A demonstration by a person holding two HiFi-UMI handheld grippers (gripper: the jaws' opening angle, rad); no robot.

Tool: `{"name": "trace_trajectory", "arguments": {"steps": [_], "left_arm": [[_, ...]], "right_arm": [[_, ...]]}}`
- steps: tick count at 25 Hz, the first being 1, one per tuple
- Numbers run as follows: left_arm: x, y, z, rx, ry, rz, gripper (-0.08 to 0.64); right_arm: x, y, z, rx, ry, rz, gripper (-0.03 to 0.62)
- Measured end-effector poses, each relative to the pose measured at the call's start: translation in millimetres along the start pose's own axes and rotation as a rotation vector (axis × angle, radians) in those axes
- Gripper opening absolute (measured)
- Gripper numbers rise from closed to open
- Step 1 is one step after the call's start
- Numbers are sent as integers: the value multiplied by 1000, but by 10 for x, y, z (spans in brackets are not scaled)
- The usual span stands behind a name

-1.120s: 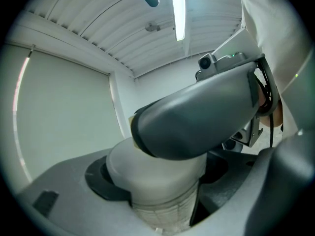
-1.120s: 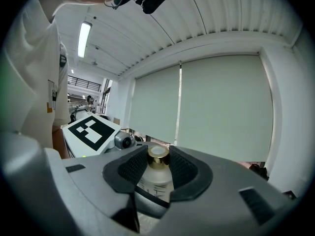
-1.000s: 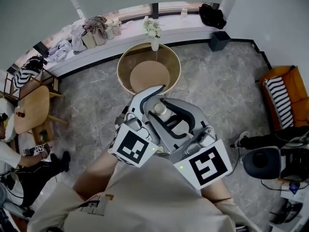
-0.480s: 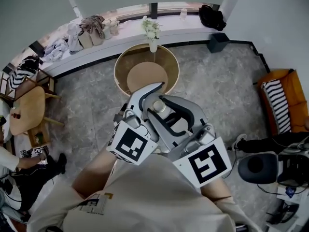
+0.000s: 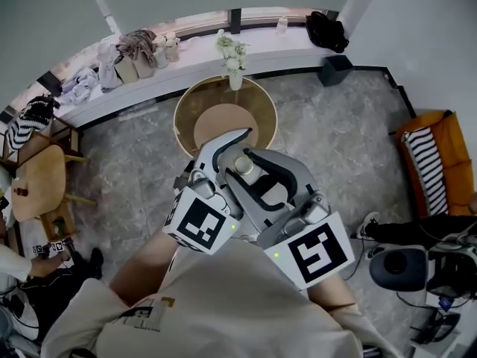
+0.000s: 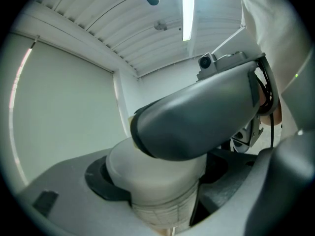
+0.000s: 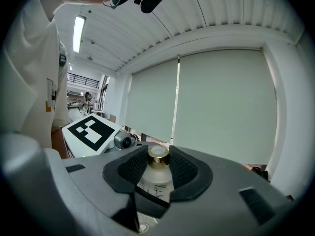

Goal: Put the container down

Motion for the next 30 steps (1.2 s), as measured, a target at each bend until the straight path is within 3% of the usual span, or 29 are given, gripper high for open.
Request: {"name": "trace_trajectory", "arguments": {"steps": [7,16,30], "left_arm": [[-170,-478,185,-6,6,-6,365],[-278,-1394,329,-9,4,-29,365],[-739,-2613,362,-41,43,-16,365]], "right_arm": [[-36,314,442,-5,-23,14,133],[184,765,1256,6,-60,19,133],[206,1135,2517,-56,-100,12,133]]}}
Point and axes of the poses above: the fingertips, and each gripper's own axes: z forward along the fingers, y to its right, x out of its top, the point moved 3 cm from there along -z, backward along the fingers, and after that the axes turned 2 degrees about -x, right-handed, at the moved point
